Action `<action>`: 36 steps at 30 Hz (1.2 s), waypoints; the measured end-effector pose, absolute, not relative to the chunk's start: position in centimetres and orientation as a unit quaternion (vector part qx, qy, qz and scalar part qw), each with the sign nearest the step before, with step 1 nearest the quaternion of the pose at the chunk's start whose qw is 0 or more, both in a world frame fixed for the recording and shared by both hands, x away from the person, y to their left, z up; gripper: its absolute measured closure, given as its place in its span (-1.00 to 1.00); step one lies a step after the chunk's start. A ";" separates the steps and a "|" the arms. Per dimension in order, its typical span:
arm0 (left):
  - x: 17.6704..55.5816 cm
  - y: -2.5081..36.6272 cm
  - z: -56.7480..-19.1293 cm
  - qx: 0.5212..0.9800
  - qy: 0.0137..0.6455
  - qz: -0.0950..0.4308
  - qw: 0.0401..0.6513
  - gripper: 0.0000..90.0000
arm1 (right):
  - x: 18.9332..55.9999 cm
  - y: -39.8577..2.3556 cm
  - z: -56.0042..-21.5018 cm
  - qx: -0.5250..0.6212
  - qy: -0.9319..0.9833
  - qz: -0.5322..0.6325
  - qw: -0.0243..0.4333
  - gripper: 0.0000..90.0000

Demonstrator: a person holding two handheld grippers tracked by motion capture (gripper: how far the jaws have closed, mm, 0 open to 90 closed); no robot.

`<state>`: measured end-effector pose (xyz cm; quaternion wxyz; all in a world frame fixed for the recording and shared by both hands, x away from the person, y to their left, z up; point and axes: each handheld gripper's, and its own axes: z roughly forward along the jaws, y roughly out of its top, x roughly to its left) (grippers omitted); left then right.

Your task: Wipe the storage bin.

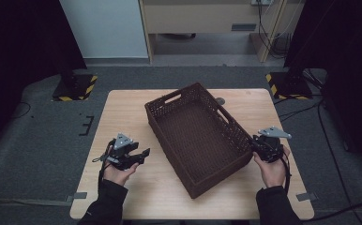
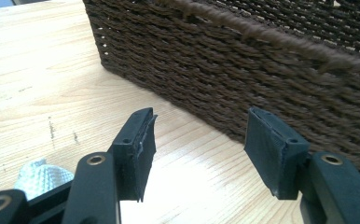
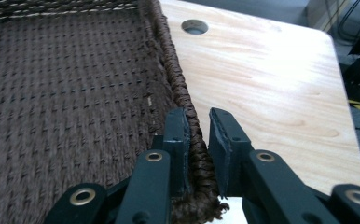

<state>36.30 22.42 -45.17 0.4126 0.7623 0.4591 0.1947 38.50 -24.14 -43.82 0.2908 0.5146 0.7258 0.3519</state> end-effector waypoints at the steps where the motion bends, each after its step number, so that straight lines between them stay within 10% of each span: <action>1: 36.3 22.5 -45.2 0.763 0.460 0.195 0.411 -0.08 | 38.6 -24.2 -43.9 0.517 0.723 0.354 0.292 0.68; 21: 36.0 23.2 -44.5 0.754 0.465 0.202 0.417 -0.08 | 34.9 -24.1 -41.9 0.531 0.702 0.380 0.283 0.05; 36: 36.0 23.2 -44.5 0.754 0.464 0.202 0.418 -0.08 | 34.9 -23.9 -42.9 0.559 0.701 0.363 0.255 0.05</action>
